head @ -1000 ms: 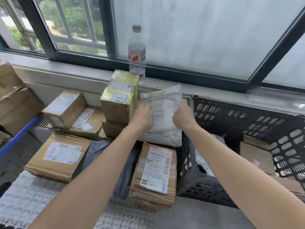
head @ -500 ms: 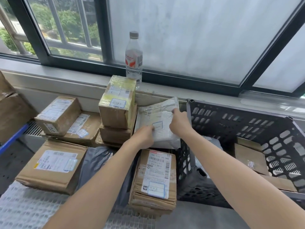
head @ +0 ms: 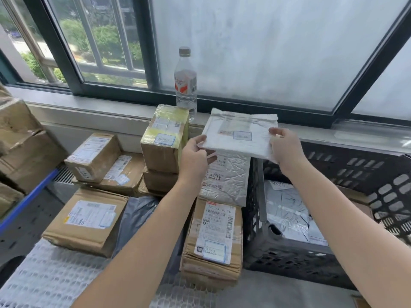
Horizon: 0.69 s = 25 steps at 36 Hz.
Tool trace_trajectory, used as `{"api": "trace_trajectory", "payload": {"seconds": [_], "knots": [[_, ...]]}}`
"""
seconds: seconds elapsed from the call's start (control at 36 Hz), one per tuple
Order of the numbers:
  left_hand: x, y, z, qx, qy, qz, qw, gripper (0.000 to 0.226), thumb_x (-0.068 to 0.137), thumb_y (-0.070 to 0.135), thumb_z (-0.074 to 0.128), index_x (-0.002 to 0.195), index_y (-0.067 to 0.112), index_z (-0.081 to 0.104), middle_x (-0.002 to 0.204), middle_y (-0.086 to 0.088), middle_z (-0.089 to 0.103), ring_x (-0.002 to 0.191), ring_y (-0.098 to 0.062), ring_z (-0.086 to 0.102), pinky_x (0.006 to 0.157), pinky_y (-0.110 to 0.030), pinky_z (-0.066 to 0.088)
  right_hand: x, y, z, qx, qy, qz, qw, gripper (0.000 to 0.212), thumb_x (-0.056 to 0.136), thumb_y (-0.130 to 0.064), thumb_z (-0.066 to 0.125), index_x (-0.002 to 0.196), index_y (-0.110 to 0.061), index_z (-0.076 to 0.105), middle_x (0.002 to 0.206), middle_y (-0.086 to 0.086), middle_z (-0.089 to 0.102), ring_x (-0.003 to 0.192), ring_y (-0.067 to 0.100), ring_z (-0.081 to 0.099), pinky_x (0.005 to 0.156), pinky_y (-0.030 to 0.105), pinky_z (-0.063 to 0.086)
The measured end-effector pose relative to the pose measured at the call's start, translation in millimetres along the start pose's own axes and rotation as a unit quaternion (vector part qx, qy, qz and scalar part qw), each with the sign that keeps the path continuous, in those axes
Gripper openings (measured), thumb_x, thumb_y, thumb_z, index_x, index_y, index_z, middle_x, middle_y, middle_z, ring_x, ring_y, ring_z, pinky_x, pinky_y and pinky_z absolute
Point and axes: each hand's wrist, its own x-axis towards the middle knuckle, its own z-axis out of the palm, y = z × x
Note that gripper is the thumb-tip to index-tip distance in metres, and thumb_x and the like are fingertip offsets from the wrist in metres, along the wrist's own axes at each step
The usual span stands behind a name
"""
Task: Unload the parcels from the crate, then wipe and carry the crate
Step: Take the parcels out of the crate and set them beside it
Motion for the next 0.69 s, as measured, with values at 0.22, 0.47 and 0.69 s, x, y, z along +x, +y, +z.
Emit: {"api": "trace_trajectory", "payload": {"seconds": [0.22, 0.47, 0.69], "knots": [[-6, -8, -20, 0.158, -0.012, 0.027, 0.987, 0.049, 0.096, -0.006, 0.034, 0.139, 0.012, 0.050, 0.133, -0.011, 0.052, 0.092, -0.008, 0.061, 0.087, -0.032, 0.057, -11, 15, 4, -0.062, 0.014, -0.075, 0.995, 0.033, 0.099, -0.005, 0.042, 0.128, -0.013, 0.055, 0.079, -0.006, 0.053, 0.051, 0.010, 0.038, 0.047, 0.022, 0.033], [-14, -29, -19, 0.542, -0.088, 0.083, 0.831, 0.051, 0.093, 0.004, 0.041, 0.144, 0.009, 0.041, 0.154, -0.010, 0.022, 0.145, -0.028, 0.019, 0.117, -0.042, 0.023, -17, 30, 44, -0.249, -0.081, -0.102, 0.960, 0.042, 0.098, -0.003, 0.041, 0.138, -0.008, 0.049, 0.134, 0.013, 0.049, 0.081, 0.020, 0.061, 0.060, 0.023, 0.046], [-7, -43, -16, 0.558, -0.201, -0.011, 0.805, 0.057, 0.094, 0.005, 0.038, 0.151, 0.011, 0.033, 0.157, -0.010, 0.029, 0.146, -0.026, 0.023, 0.119, -0.039, 0.021, -31, 32, 73, -0.411, -0.160, -0.061, 0.895, 0.043, 0.095, -0.001, 0.040, 0.138, -0.004, 0.039, 0.140, 0.025, 0.038, 0.099, 0.033, 0.060, 0.085, 0.039, 0.054]]}}
